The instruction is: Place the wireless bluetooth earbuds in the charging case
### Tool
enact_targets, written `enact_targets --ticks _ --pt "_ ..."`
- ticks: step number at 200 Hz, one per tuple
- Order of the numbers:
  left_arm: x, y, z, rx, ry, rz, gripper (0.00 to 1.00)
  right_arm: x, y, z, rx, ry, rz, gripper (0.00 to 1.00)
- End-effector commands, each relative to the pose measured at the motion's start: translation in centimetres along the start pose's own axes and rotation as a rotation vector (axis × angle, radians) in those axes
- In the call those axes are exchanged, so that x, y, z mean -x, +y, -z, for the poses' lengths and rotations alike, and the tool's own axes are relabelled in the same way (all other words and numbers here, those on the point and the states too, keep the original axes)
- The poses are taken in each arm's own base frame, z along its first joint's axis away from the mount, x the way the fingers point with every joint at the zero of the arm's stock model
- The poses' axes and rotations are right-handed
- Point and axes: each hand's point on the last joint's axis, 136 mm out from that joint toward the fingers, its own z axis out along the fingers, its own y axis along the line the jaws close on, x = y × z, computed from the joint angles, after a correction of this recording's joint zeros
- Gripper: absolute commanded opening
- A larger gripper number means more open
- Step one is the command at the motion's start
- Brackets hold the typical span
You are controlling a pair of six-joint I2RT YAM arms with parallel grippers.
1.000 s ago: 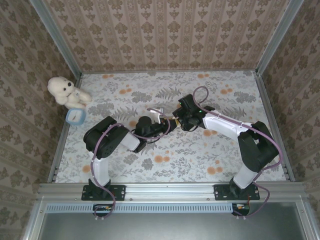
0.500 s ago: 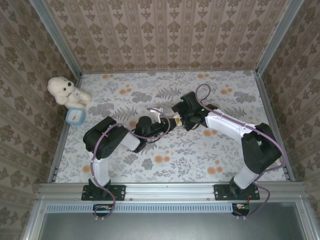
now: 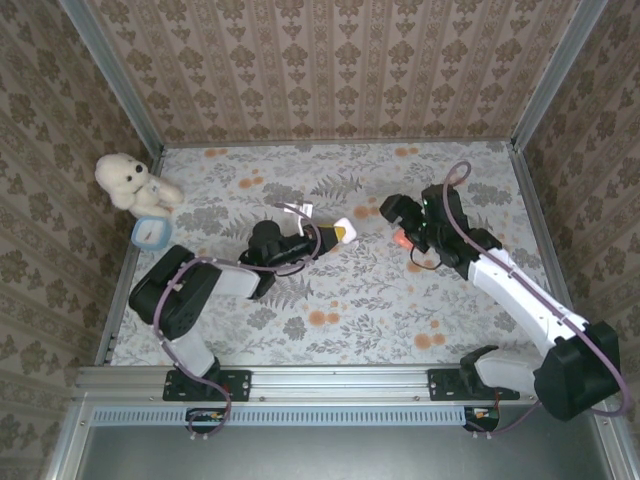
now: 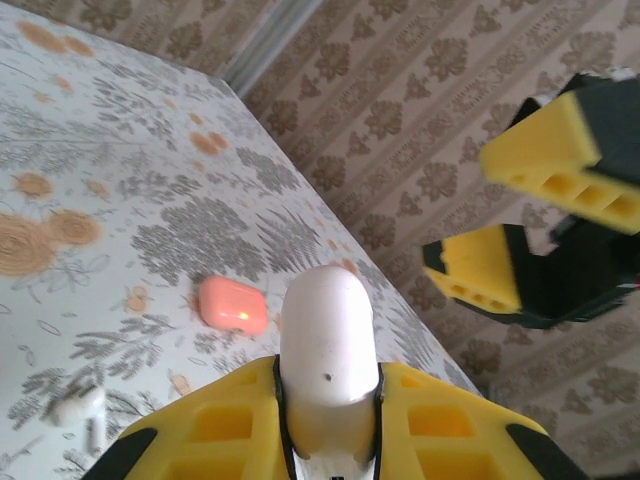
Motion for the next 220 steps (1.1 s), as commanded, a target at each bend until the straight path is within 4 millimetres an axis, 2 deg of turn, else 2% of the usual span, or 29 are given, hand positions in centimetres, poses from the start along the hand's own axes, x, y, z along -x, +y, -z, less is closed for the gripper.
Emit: enact_targets --ticks 1,30,61,94,120,170,220 --pt "-0.8 -2.8 0.5 -0.084 0.13 -0.06 0.0 -1.2 2.0 0.9 0.163 0.014 0.275 0.88" --pt "-0.6 -4.3 1.4 -0.07 0.2 -0.113 0.0 -3.1 2.8 1.3 0.273 0.065 0.348 0.88" --pt "0.1 -5.6 2.0 -0.067 0.221 -0.15 0.0 -4.8 4.6 1.3 0.379 0.108 0.374 0.87" --pt "0.4 -6.0 2.3 -0.058 0.224 -0.16 0.0 -6.4 6.5 1.3 0.448 0.143 0.408 0.86" --pt "0.6 -6.1 2.4 -0.054 0.219 -0.166 0.0 -7.2 7.1 1.1 0.462 0.161 0.421 0.86" --pt "1.1 -6.5 2.5 -0.052 0.209 -0.175 0.0 -8.3 6.6 -0.5 0.434 0.198 0.417 0.84" --pt "1.7 -7.4 2.9 -0.059 0.195 -0.192 0.0 -8.5 4.4 -3.1 0.336 0.217 0.402 0.81"
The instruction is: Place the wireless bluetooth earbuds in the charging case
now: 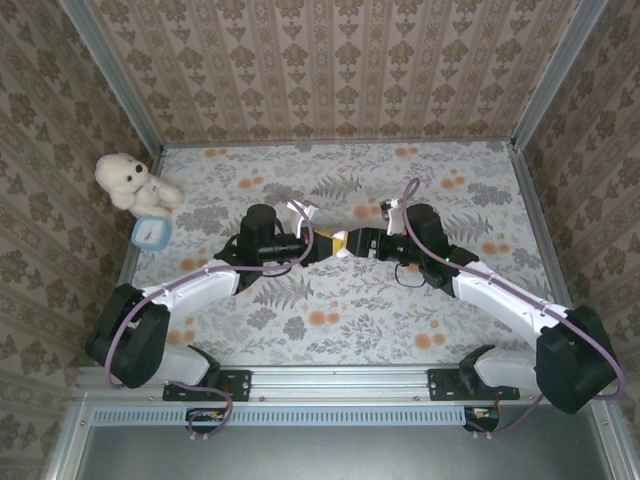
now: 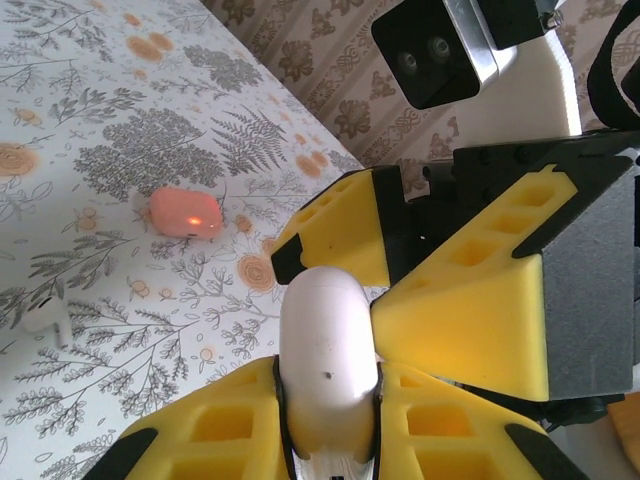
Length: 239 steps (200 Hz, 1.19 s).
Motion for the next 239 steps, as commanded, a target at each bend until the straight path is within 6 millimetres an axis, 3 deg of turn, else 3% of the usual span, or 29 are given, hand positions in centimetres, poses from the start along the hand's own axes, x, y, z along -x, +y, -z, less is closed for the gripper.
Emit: enact_targets --ticks 1,53,75,98,136,183,215,239 --pt "2.6 -2.7 0.9 -0.051 -0.059 -0.095 0.0 0.1 -1.1 -0.9 -0.041 0.004 0.008 0.81" --pt "3.2 -3.5 1.9 -0.054 -0.087 -0.117 0.0 0.8 -7.1 -0.5 -0.171 -0.06 -0.135 0.75" --pt "3.5 -3.7 2.2 -0.055 -0.1 -0.122 0.0 1.0 -8.3 -0.3 -0.193 -0.067 -0.172 0.75" --pt "3.5 -3.5 2.4 -0.05 -0.107 -0.121 0.0 1.2 -7.9 0.2 -0.183 -0.072 -0.177 0.75" --pt "3.4 -2.6 2.8 -0.033 -0.11 -0.116 0.0 2.0 -5.4 1.5 -0.105 -0.101 -0.178 0.75" --pt "3.2 -1.2 3.3 0.013 -0.111 -0.121 0.0 1.9 -5.3 2.6 -0.156 -0.119 -0.261 0.78" --pt "3.7 -1.4 3.2 0.0 -0.127 -0.129 0.0 1.7 -5.0 2.6 -0.153 -0.152 -0.364 0.82" --pt "4.0 -1.9 3.1 -0.032 -0.128 -0.13 0.0 2.3 -3.5 2.1 -0.091 -0.157 -0.35 0.81"
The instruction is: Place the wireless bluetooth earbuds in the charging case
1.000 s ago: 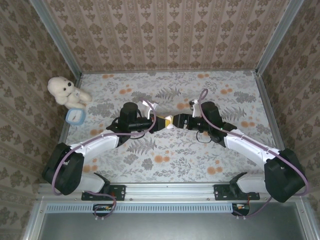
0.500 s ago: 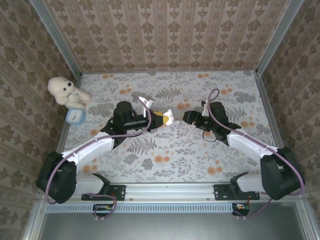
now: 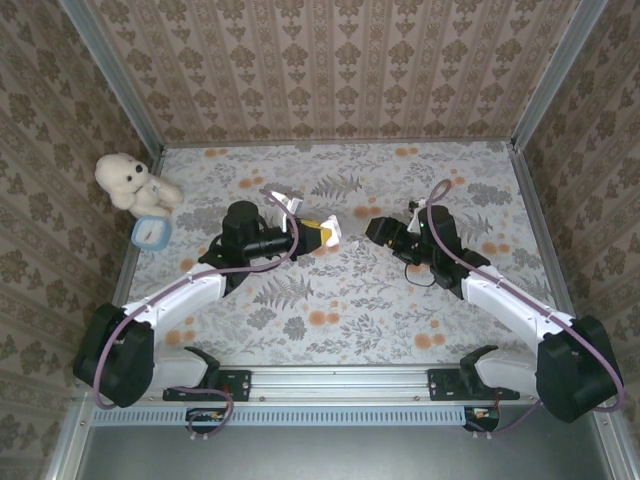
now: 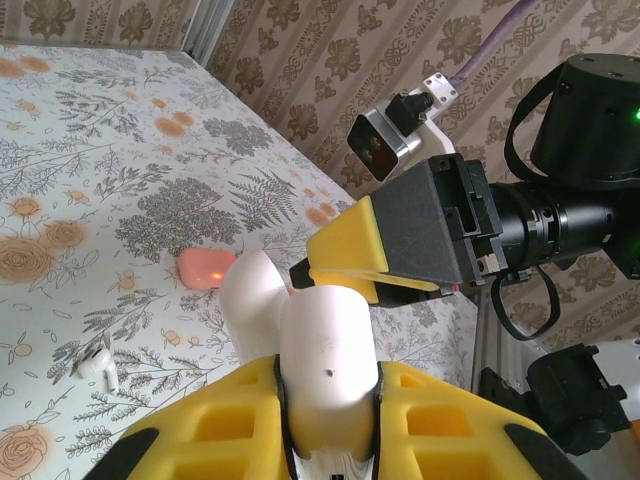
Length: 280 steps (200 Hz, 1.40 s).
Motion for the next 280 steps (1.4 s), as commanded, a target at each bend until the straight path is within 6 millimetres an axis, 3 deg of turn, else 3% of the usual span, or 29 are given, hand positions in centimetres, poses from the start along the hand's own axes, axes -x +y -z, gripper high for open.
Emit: enact_targets --ticks 1,39,69,107,280 --pt "1.0 -1.0 0.0 -0.05 -0.026 -0.047 0.0 0.3 1.4 0.2 0.045 -0.023 -0.033 0.81" --pt "1.1 -2.3 -0.2 -0.159 -0.013 -0.009 0.0 -0.3 6.1 0.6 0.236 0.062 0.168 0.74" --pt "1.3 -3.1 -0.4 -0.237 0.001 0.014 0.0 -1.0 7.6 1.2 0.304 0.104 0.242 0.67" --pt "1.8 -3.4 -0.5 -0.253 -0.001 0.011 0.0 -1.6 7.6 1.2 0.327 0.13 0.242 0.58" --pt "1.4 -3.3 -1.4 -0.255 0.009 0.018 0.0 -2.4 8.3 -0.2 0.354 0.165 0.242 0.44"
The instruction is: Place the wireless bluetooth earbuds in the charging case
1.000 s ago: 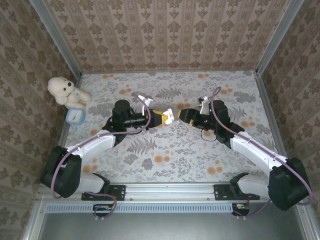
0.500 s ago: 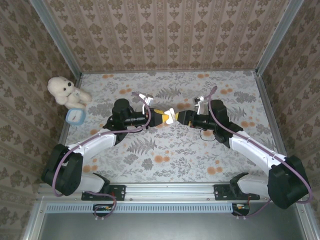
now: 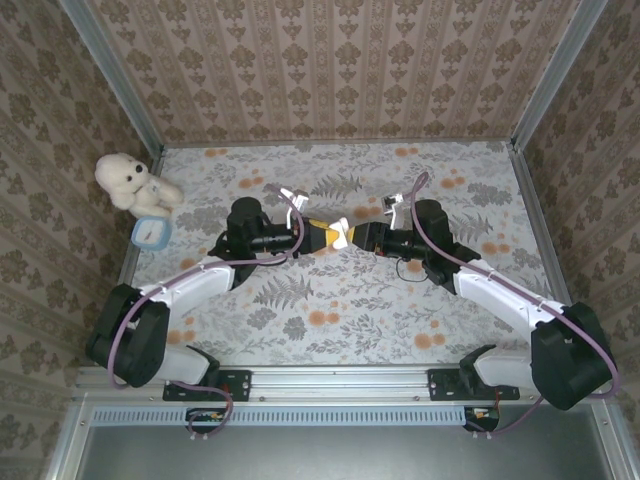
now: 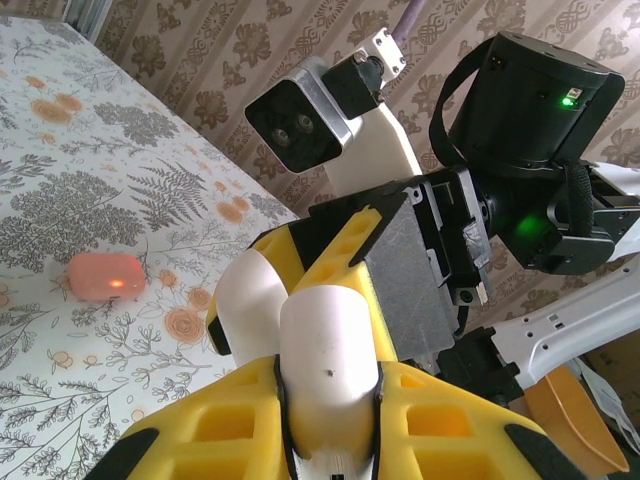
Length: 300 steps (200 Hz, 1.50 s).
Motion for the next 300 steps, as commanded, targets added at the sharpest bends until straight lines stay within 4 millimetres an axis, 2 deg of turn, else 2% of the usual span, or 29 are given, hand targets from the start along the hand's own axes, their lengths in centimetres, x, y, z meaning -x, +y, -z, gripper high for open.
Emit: enact_targets --ticks 1,41,102,160,176,217,300 --pt "1.5 -1.5 -0.4 -0.049 -0.02 -0.052 0.0 0.9 2.0 -0.1 0.062 -0.011 0.049 0.44" --pt "1.4 -1.3 -0.6 -0.043 -0.024 -0.047 0.0 0.8 2.6 -0.1 0.091 -0.004 0.05 0.38" --pt "1.7 -1.4 -0.6 -0.047 -0.033 -0.047 0.0 0.4 2.8 -0.1 0.111 0.01 0.052 0.37" --pt "1.8 -1.3 -0.7 -0.04 -0.045 -0.04 0.0 0.6 2.8 0.0 0.102 0.001 0.052 0.17" --pt "1.7 -1.3 -0.9 -0.038 -0.041 -0.037 0.05 0.7 2.9 0.1 0.101 -0.004 0.053 0.13" --pt "1.4 -1.0 -1.0 -0.021 -0.04 -0.031 0.26 1.0 3.0 0.4 0.087 -0.018 0.057 0.0" --pt "1.1 0.3 -1.1 0.034 -0.042 -0.017 0.52 1.6 1.7 0.9 -0.016 -0.051 0.067 0.0"
